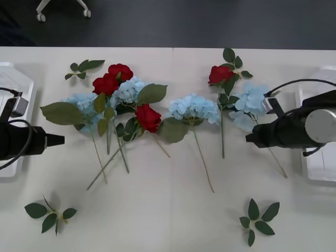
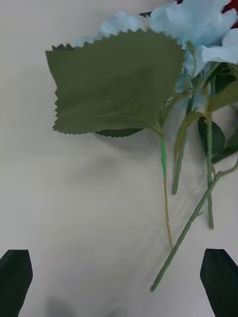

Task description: Put the red flowers into the right box and the blue flowers into the left box

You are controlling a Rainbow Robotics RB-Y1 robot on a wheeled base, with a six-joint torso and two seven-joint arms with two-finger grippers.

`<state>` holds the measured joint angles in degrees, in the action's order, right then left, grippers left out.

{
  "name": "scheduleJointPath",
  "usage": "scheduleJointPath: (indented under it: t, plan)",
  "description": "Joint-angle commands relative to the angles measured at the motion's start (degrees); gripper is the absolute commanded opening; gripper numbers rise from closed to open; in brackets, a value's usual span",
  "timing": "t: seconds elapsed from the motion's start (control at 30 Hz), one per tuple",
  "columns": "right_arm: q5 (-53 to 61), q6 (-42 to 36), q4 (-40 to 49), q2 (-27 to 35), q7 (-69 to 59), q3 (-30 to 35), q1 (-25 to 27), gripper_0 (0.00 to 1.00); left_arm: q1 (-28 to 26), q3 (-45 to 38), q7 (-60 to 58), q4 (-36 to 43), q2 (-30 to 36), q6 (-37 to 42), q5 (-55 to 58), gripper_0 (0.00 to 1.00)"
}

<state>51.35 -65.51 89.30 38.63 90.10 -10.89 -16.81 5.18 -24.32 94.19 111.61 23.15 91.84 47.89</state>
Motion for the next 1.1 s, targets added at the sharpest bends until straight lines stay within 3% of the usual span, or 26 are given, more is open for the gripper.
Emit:
scheduleJointPath:
  t: [0.03, 0.6, 0.9, 1.1]
  plan:
    - [-4.51, 0.74, -2.28, -2.68, -1.86, 0.70, -1.21, 0.59, -0.78, 3.49, -4.45, 2.91, -1.97, -2.55, -3.60, 1.00]
    - [-8.46, 2.14, -1.93, -4.08, -4.67, 1.75, -1.12, 0.59, -0.61, 11.66, -10.17, 3.08, -12.96, -9.67, -19.77, 1.00]
    - [-8.72, -0.32, 4.31, -4.17, -4.85, 8.34, 2.57, 0.59, 0.45, 15.62, -12.45, -0.70, -13.48, -14.68, -26.36, 1.00]
    - [-8.72, -2.07, 4.92, -3.91, -4.94, 9.40, 2.84, 0.59, 0.98, 15.53, -12.80, -3.68, -13.48, -17.66, -26.71, 1.00]
